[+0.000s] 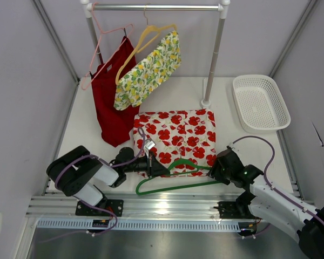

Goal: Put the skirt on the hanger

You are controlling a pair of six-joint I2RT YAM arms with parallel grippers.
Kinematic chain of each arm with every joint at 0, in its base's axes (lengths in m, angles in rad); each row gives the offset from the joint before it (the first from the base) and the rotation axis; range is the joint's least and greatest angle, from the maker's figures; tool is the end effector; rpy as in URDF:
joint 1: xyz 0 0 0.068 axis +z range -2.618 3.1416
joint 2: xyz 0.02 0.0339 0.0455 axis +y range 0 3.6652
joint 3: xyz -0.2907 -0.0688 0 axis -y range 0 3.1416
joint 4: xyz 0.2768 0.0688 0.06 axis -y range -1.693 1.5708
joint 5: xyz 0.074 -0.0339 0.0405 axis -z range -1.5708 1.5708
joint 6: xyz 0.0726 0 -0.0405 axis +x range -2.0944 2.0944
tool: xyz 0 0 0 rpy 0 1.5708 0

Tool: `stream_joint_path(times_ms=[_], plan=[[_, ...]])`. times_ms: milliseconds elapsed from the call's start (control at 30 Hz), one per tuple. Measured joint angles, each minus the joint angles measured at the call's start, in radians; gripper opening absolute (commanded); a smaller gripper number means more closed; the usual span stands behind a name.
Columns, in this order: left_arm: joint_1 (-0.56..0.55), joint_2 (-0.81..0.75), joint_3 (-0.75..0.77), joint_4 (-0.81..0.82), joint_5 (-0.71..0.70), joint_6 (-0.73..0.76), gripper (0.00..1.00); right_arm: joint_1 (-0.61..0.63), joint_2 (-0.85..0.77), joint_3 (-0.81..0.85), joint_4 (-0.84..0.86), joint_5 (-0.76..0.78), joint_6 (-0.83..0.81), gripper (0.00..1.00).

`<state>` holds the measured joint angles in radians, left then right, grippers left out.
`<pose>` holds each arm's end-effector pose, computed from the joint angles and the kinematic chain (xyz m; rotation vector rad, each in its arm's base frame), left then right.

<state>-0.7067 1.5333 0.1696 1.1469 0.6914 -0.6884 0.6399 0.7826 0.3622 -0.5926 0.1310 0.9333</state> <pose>0.1613 -0.1986 0.1175 0.5865 1.9589 -1.5562 0.1407 0.0929 0.1364 0.4329 2.5920 0.4109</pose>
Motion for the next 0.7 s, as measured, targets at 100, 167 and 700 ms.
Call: stream_joint_path(times_ms=[100, 167, 700], plan=[[0.000, 0.012, 0.001, 0.005, -0.001, 0.000, 0.00, 0.000, 0.004, 0.000, 0.008, 0.010, 0.001, 0.50], [0.000, 0.014, 0.003, 0.005, -0.004, 0.000, 0.00, 0.000, 0.014, -0.001, 0.018, 0.014, 0.002, 0.51], [0.000, 0.032, 0.019, 0.010, -0.007, 0.002, 0.00, 0.000, 0.036, -0.021, 0.101, 0.047, 0.017, 0.15]])
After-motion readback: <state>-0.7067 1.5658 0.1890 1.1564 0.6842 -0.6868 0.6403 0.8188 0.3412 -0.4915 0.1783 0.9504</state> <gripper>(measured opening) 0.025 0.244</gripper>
